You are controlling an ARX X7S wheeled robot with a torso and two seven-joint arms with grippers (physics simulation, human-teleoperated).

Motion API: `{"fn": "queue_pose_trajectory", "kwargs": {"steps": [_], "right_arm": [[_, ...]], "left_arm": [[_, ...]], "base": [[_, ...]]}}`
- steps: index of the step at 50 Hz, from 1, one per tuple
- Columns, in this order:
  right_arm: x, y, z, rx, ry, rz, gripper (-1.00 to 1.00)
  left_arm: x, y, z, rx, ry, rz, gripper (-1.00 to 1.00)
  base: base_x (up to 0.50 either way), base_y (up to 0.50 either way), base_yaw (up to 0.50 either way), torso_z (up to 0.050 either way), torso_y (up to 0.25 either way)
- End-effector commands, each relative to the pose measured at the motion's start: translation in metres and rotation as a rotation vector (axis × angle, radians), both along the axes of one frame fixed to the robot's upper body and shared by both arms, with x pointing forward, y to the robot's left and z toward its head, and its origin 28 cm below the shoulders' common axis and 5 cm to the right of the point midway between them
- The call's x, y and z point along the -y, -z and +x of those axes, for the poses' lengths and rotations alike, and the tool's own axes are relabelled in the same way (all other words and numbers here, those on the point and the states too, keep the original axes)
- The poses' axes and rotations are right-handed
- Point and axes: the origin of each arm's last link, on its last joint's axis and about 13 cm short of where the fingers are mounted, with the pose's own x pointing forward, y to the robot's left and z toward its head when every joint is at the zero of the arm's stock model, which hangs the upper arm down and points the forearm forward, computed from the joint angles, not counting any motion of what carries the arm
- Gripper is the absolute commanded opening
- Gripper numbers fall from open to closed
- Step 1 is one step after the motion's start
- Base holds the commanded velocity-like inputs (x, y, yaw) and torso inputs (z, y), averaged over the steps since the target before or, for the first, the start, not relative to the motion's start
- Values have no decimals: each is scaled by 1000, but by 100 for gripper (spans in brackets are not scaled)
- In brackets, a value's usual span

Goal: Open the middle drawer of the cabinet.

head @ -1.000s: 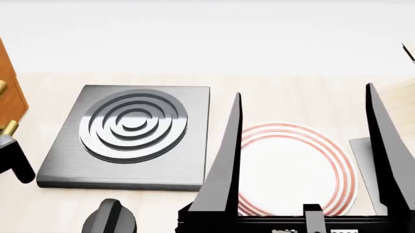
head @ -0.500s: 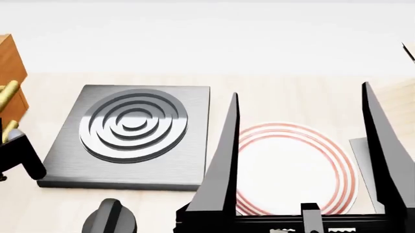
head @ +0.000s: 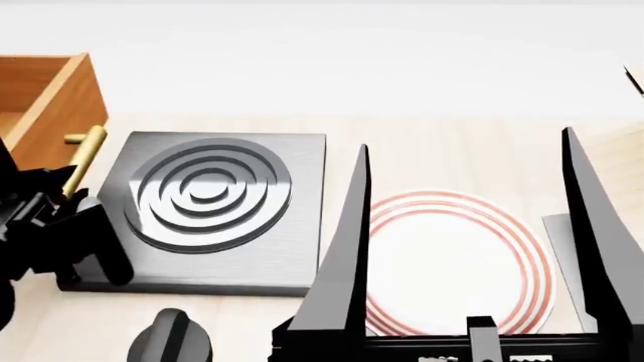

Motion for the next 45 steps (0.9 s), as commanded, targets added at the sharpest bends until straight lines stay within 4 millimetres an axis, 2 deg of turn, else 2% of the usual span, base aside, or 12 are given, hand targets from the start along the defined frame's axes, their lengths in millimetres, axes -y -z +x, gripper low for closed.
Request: {"fn": "queue_pose_trajectory", "kwargs": {"steps": [1,22,23,45], "right_arm": [[3,0,-1,4,22,-9,100],[2,0,-1,2,21,-12,100],[2,0,-1,2,21,-12,100],[2,0,-1,4,20,-12,100]], "left_arm": [[31,-56,14,321,106,31,-100],[26,-42,17,244,62,-1,-100],[26,-41,17,239,60,-5,100],[22,-22,14,128,56,-8,100]], "base": [[0,0,0,12,11],[1,0,0,2,7],[0,0,0,0,11],[0,0,0,1,2]]}}
